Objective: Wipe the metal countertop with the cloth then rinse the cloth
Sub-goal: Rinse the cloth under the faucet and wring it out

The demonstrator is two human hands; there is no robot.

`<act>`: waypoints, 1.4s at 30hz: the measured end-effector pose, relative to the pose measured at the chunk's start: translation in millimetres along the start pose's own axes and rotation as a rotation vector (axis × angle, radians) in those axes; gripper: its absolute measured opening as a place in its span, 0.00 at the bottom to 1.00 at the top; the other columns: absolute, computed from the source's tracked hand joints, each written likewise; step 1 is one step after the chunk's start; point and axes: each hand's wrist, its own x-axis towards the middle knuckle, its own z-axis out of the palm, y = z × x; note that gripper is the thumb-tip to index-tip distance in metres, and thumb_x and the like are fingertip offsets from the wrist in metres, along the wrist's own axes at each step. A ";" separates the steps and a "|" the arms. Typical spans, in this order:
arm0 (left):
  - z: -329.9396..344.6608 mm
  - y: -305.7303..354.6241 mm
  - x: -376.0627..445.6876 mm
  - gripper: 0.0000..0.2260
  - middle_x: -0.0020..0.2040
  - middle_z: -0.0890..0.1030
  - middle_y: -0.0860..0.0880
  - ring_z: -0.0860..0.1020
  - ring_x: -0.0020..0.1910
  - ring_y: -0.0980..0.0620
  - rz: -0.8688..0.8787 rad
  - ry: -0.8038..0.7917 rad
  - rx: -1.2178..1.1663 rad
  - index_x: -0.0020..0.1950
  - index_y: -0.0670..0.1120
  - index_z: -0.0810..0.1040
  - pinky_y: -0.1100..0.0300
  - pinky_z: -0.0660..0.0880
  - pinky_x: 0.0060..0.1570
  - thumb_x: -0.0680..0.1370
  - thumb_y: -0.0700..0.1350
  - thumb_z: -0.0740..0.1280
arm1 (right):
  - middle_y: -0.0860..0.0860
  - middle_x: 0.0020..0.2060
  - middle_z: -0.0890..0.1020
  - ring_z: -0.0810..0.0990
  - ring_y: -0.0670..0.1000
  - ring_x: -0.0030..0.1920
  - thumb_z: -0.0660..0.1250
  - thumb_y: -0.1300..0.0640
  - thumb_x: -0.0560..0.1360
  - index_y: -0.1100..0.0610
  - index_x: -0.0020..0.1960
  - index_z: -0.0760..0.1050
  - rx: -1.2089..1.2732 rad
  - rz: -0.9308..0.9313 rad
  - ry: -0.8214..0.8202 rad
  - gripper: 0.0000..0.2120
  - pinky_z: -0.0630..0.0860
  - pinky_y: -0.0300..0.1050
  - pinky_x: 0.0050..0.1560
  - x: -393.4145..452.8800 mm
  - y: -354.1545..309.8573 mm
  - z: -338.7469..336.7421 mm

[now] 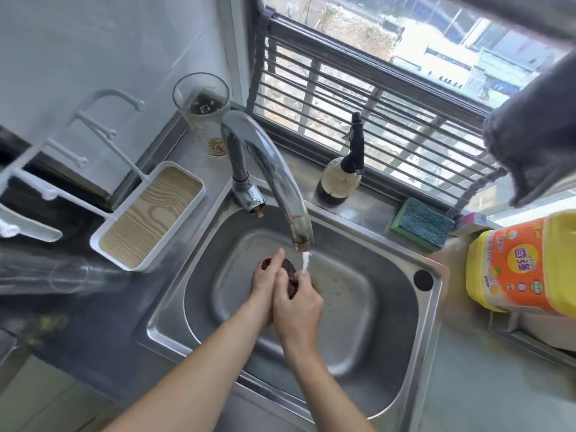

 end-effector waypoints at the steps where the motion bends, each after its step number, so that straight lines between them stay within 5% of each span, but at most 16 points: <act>1: 0.1 -1.6 -4.4 0.13 0.35 0.81 0.47 0.80 0.33 0.50 -0.040 -0.043 -0.004 0.38 0.46 0.79 0.59 0.75 0.38 0.78 0.52 0.69 | 0.53 0.36 0.84 0.82 0.59 0.42 0.62 0.41 0.79 0.55 0.40 0.74 -0.016 0.052 0.033 0.18 0.67 0.46 0.39 10.4 1.5 2.5; 6: 7.5 -13.3 -17.6 0.10 0.32 0.80 0.50 0.76 0.34 0.50 0.087 -0.217 0.084 0.35 0.48 0.80 0.63 0.73 0.32 0.69 0.54 0.72 | 0.63 0.56 0.84 0.79 0.65 0.59 0.57 0.46 0.83 0.59 0.54 0.83 0.132 0.536 0.050 0.20 0.72 0.51 0.55 68.4 8.2 -8.5; 11: 4.0 5.4 2.4 0.15 0.28 0.79 0.49 0.77 0.29 0.50 -0.003 0.083 -0.007 0.30 0.45 0.78 0.58 0.75 0.36 0.71 0.53 0.74 | 0.45 0.32 0.81 0.75 0.49 0.37 0.57 0.40 0.75 0.52 0.41 0.79 0.130 0.188 -0.007 0.19 0.63 0.43 0.40 -1.6 -5.0 7.2; 15: 8.2 -4.2 -13.4 0.16 0.32 0.80 0.48 0.78 0.33 0.50 0.005 -0.060 0.118 0.31 0.47 0.81 0.56 0.74 0.38 0.58 0.60 0.71 | 0.52 0.34 0.82 0.80 0.60 0.44 0.62 0.45 0.79 0.53 0.37 0.78 0.087 0.315 0.017 0.16 0.65 0.46 0.41 37.6 -4.6 -0.8; 19: 12.9 4.9 -11.2 0.18 0.32 0.79 0.49 0.76 0.34 0.52 0.132 -0.104 0.291 0.32 0.47 0.77 0.52 0.75 0.40 0.63 0.62 0.69 | 0.62 0.50 0.85 0.81 0.65 0.53 0.60 0.48 0.83 0.59 0.49 0.82 0.129 0.410 0.014 0.18 0.71 0.51 0.48 49.8 -5.1 1.6; 21: 10.1 17.0 -1.3 0.18 0.35 0.80 0.46 0.77 0.38 0.49 0.086 -0.024 0.240 0.35 0.45 0.77 0.47 0.77 0.45 0.70 0.60 0.72 | 0.55 0.40 0.85 0.81 0.61 0.46 0.59 0.44 0.80 0.56 0.42 0.81 0.172 0.279 -0.006 0.20 0.73 0.51 0.45 14.9 -5.3 7.6; 24: 11.0 21.6 3.9 0.18 0.32 0.79 0.49 0.77 0.38 0.48 0.015 0.066 0.239 0.34 0.44 0.78 0.54 0.74 0.43 0.77 0.54 0.71 | 0.53 0.31 0.81 0.77 0.53 0.35 0.56 0.41 0.73 0.54 0.35 0.75 0.156 0.159 -0.046 0.19 0.68 0.50 0.39 -7.7 -7.8 4.0; 28: 18.2 9.2 -14.0 0.20 0.28 0.78 0.53 0.76 0.29 0.53 0.027 -0.131 0.186 0.27 0.48 0.79 0.64 0.72 0.30 0.80 0.49 0.68 | 0.62 0.43 0.85 0.81 0.65 0.47 0.61 0.49 0.81 0.59 0.42 0.81 0.108 0.325 0.098 0.18 0.73 0.53 0.47 46.1 -2.0 0.3; 32: 4.0 8.3 -17.4 0.10 0.38 0.83 0.50 0.80 0.37 0.54 0.068 -0.200 0.158 0.44 0.47 0.81 0.65 0.76 0.37 0.82 0.49 0.66 | 0.56 0.39 0.84 0.82 0.62 0.47 0.58 0.49 0.81 0.58 0.39 0.81 0.346 0.610 0.122 0.20 0.78 0.54 0.52 69.1 7.2 -4.9; 36: -11.3 12.5 -13.4 0.11 0.32 0.80 0.48 0.77 0.24 0.54 -0.085 -0.123 -0.063 0.44 0.46 0.79 0.66 0.69 0.22 0.81 0.49 0.61 | 0.55 0.36 0.81 0.79 0.56 0.39 0.58 0.55 0.77 0.55 0.35 0.73 0.726 0.836 -0.042 0.13 0.78 0.50 0.43 48.2 15.9 -6.7; 39: -18.1 6.5 -8.3 0.09 0.39 0.81 0.45 0.79 0.33 0.51 -0.045 -0.143 -0.056 0.44 0.48 0.79 0.62 0.73 0.30 0.78 0.43 0.60 | 0.60 0.42 0.80 0.79 0.61 0.47 0.57 0.59 0.73 0.58 0.43 0.74 0.804 0.970 -0.298 0.07 0.79 0.57 0.49 40.3 27.2 -10.3; 42: -23.8 3.0 -8.1 0.10 0.47 0.81 0.44 0.78 0.41 0.49 0.009 -0.160 -0.034 0.49 0.49 0.80 0.59 0.73 0.36 0.78 0.40 0.60 | 0.58 0.41 0.84 0.81 0.56 0.41 0.66 0.52 0.76 0.58 0.48 0.80 0.680 0.867 -0.433 0.10 0.78 0.43 0.32 41.2 28.4 -15.6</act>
